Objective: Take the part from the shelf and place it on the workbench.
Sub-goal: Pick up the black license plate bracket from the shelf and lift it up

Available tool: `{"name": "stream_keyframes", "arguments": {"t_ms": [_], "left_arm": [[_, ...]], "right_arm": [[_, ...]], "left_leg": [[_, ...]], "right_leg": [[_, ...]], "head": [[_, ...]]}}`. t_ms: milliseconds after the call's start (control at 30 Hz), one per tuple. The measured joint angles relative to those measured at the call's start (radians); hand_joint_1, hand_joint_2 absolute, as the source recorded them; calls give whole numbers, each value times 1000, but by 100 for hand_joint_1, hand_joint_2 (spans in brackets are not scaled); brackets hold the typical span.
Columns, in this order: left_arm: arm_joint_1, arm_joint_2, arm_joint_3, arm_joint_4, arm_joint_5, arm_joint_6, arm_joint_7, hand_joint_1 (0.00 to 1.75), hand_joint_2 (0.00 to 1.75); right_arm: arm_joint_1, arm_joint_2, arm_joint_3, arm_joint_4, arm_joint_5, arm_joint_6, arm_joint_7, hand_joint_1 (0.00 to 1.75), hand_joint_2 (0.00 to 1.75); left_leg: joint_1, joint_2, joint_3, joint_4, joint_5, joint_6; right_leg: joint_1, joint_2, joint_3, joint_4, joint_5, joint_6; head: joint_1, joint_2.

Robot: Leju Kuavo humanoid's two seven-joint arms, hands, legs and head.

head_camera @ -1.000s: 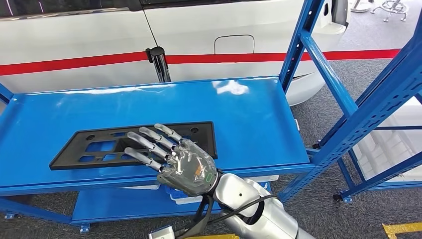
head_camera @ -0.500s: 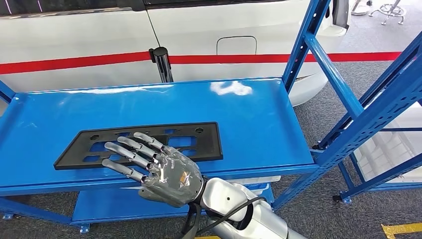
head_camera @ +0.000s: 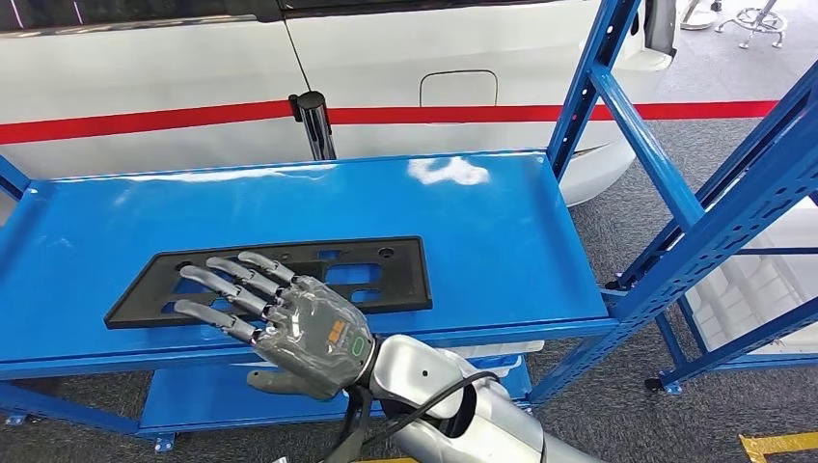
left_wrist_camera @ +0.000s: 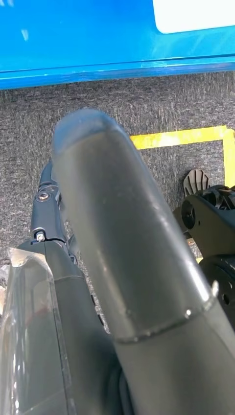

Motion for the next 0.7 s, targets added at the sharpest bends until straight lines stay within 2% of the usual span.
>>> {"name": "stream_keyframes", "arguments": {"t_ms": [167, 433, 533, 700], "left_arm": [[-4, 0, -4, 0, 6, 6, 1, 0, 0], [-4, 0, -4, 0, 8, 6, 2, 0, 0], [-4, 0, -5, 0, 13, 6, 1, 0, 0], [-4, 0, -18, 0, 26, 6, -1, 0, 0]], "right_arm": [[-21, 35, 12, 81, 34, -30, 21, 0, 175], [-27, 49, 23, 118, 26, -32, 23, 0, 175], [-31, 57, 21, 139, -26, -30, 20, 0, 175], [-48, 71, -14, 199, -217, 29, -18, 0, 175]], "left_leg": [[0, 0, 1, 0, 0, 0], [0, 0, 1, 0, 0, 0], [0, 0, 1, 0, 0, 0], [0, 0, 1, 0, 0, 0]], "right_leg": [[0, 0, 0, 0, 0, 0], [0, 0, 1, 0, 0, 0], [0, 0, 1, 0, 0, 0], [0, 0, 1, 0, 0, 0]], "head": [[0, 0], [0, 0], [0, 0], [0, 0]]}}
